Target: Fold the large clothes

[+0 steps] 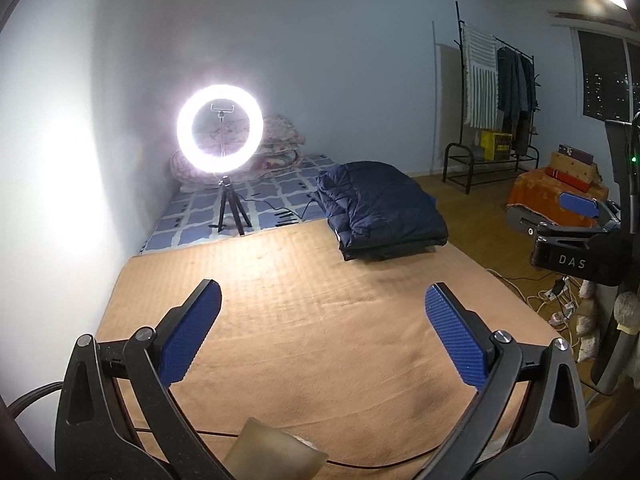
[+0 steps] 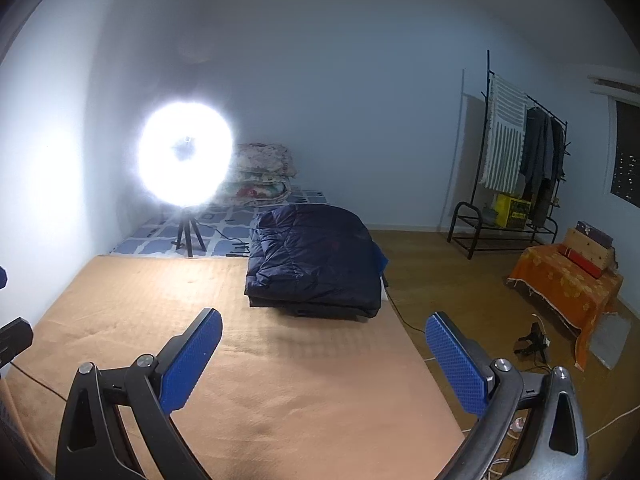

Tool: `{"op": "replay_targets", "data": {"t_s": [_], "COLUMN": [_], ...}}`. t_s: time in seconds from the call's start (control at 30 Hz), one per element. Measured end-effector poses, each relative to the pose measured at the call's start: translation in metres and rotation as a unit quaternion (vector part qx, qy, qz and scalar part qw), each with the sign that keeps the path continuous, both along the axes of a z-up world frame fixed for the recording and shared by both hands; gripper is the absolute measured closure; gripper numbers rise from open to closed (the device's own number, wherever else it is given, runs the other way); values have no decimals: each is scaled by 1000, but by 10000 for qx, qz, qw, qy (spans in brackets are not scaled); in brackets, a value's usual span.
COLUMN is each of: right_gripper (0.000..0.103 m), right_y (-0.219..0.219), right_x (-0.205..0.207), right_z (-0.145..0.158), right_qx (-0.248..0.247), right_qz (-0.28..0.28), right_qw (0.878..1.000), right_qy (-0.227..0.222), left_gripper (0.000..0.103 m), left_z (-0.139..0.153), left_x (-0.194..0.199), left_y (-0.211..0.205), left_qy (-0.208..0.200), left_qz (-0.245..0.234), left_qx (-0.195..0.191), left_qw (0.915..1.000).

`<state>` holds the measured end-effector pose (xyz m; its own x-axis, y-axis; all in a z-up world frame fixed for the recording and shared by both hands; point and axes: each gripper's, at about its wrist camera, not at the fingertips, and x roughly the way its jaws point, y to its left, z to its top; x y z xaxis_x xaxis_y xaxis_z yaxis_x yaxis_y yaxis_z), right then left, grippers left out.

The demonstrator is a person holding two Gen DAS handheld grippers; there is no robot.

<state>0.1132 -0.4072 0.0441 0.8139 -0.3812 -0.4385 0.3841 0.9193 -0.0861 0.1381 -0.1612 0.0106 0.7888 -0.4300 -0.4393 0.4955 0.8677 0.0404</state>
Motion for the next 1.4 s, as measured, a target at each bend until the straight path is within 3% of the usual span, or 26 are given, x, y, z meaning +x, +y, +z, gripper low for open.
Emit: {"op": "replay_targets", "data": {"t_s": [0.33,1.4], "right_gripper": [0,0], "right_y": [0,-4], "right_x": [6,6], "right_z": [-10,-16], "right_qx": [40,180], "right_qz": [-3,-36], "right_qw": [9999,9997], "right_qy": [125,176], "left_gripper": [0,0], "left_z": [-8,-7], "left_x": [1,-1], "left_y": [-2,0], "left_qy": [-144,-235], "left_qz": [159,153], "left_qx": [175,143], "left_qw": [9996,9995]}}
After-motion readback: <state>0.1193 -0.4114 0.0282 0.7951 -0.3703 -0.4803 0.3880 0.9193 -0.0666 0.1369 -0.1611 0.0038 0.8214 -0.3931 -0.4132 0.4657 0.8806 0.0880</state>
